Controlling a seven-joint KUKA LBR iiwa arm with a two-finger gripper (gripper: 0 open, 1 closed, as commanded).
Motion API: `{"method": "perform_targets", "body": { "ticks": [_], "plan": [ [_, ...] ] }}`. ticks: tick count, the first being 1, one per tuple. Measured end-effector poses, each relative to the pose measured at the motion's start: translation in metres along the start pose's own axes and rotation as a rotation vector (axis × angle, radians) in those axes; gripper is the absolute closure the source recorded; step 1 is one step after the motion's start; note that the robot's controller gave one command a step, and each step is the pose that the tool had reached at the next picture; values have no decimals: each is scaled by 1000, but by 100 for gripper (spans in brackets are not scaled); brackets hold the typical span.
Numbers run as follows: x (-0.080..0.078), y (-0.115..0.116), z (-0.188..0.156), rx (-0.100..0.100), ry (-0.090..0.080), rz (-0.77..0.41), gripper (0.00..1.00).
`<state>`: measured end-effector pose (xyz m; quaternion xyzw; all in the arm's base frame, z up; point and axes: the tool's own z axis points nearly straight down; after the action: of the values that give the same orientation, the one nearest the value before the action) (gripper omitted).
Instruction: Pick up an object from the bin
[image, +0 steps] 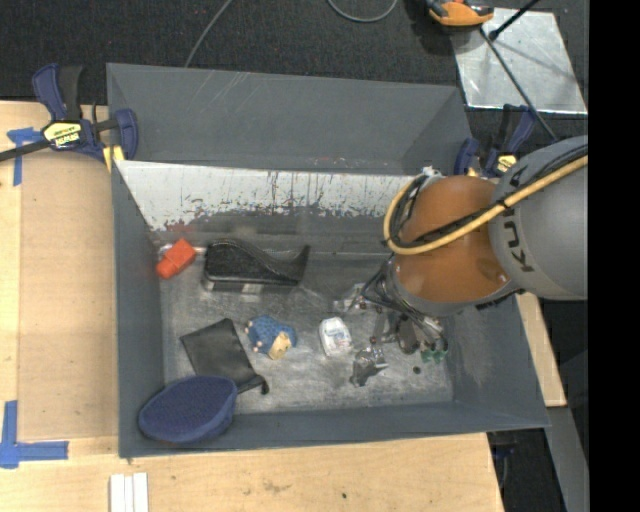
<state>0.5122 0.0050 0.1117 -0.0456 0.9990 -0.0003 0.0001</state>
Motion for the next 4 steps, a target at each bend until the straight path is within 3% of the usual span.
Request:
{"method": "perform_targets", "body": {
  "ticks": [1,2,3,4],
  "plan": [
    [-6,1,39,-1,-6,68,0],
    [-7,1,37,0,-5,65,0],
    [-11,1,35,0,-20,66,100],
    [-13,1,25,0,-5,64,100]
  ]
}}
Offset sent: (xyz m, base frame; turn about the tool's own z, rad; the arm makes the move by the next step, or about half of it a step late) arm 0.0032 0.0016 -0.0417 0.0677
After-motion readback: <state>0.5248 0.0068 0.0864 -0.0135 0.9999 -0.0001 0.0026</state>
